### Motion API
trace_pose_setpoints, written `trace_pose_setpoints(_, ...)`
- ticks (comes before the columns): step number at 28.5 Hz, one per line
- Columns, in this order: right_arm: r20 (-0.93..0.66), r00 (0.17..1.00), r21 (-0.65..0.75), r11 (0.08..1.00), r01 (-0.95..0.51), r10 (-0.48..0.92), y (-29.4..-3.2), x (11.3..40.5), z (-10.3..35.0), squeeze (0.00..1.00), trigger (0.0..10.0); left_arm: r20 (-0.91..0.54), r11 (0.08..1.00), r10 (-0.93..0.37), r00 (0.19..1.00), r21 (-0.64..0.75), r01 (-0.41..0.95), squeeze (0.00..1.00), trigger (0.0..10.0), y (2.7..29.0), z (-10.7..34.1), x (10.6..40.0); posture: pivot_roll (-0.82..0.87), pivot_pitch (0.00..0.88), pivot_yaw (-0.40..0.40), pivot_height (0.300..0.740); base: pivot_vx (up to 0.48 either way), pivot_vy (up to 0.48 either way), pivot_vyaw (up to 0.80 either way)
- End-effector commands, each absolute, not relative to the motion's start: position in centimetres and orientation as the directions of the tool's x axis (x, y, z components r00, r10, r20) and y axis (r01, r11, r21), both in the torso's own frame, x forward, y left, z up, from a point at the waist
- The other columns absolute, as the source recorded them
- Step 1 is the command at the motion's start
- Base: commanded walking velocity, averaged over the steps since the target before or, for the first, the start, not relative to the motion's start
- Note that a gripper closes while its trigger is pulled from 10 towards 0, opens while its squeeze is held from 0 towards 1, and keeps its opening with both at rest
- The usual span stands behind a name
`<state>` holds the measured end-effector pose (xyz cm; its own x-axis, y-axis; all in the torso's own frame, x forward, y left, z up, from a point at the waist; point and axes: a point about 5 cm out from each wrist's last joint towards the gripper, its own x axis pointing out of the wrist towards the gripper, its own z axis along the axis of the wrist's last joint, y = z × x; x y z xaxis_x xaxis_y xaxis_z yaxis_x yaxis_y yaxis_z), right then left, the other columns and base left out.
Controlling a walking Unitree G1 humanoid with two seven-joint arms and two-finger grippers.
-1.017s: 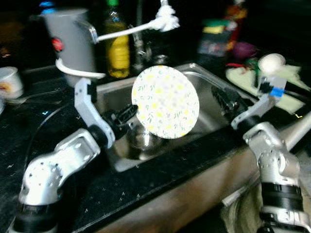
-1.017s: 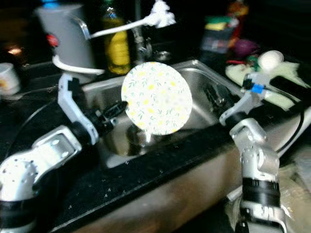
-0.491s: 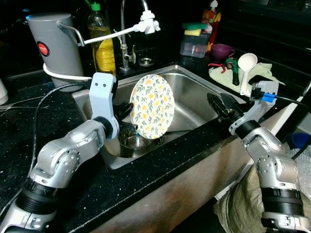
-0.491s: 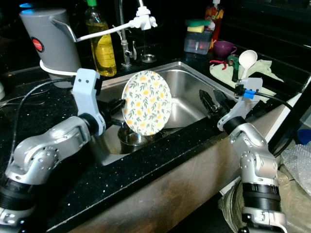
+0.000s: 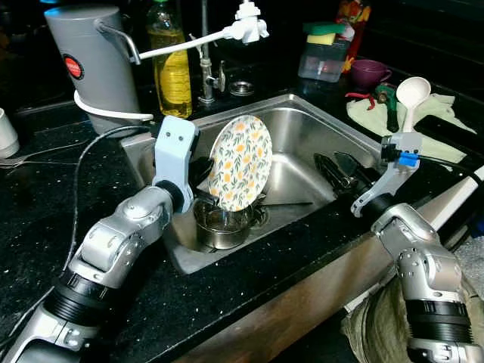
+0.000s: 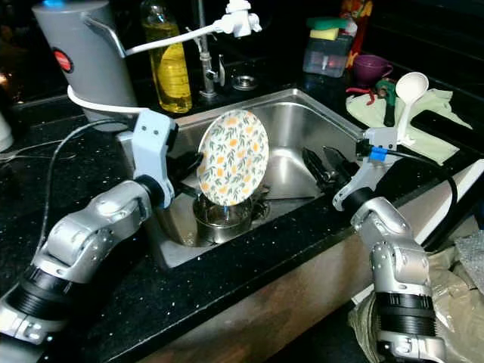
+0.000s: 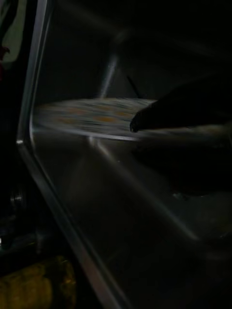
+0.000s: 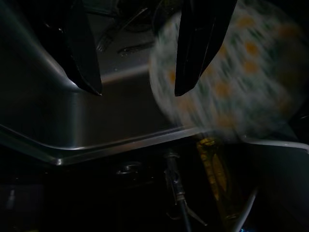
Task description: Kitchen organization
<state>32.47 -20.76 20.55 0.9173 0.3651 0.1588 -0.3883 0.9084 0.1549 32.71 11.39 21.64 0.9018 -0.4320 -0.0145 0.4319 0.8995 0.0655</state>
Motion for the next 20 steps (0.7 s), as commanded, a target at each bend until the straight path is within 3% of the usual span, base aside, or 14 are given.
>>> trace_pose_setpoints(1,0.148,0.916,0.142,0.909,-0.392,0.372,-20.7,32.2,20.4,0.00,10.0,0.000,0.889,-0.452,0.892,0.088,0.450,1.00,10.0,10.9,21.8,32.7,-0.06,0.000,-0.016,0.740,0.000,0.000,0.00)
trace_pose_setpoints(11,0.167,0.896,0.158,0.886,-0.436,0.411,-19.7,32.1,20.3,0.00,10.0,0.125,0.880,-0.466,0.876,-0.039,0.474,1.00,10.0,10.5,23.6,32.3,-0.06,0.000,-0.013,0.740,0.000,0.000,0.00)
trace_pose_setpoints(12,0.172,0.893,0.169,0.881,-0.442,0.416,-19.2,32.2,20.3,0.00,10.0,0.170,0.869,-0.471,0.866,-0.077,0.488,0.00,10.0,10.2,24.3,32.0,-0.05,0.000,-0.013,0.740,0.000,0.000,0.00)
trace_pose_setpoints(20,0.203,0.858,0.212,0.834,-0.509,0.472,-16.8,32.0,20.1,0.00,10.0,0.225,0.848,-0.492,0.841,-0.094,0.521,0.00,10.0,9.4,24.6,30.7,-0.05,0.000,-0.017,0.740,0.000,0.000,0.00)
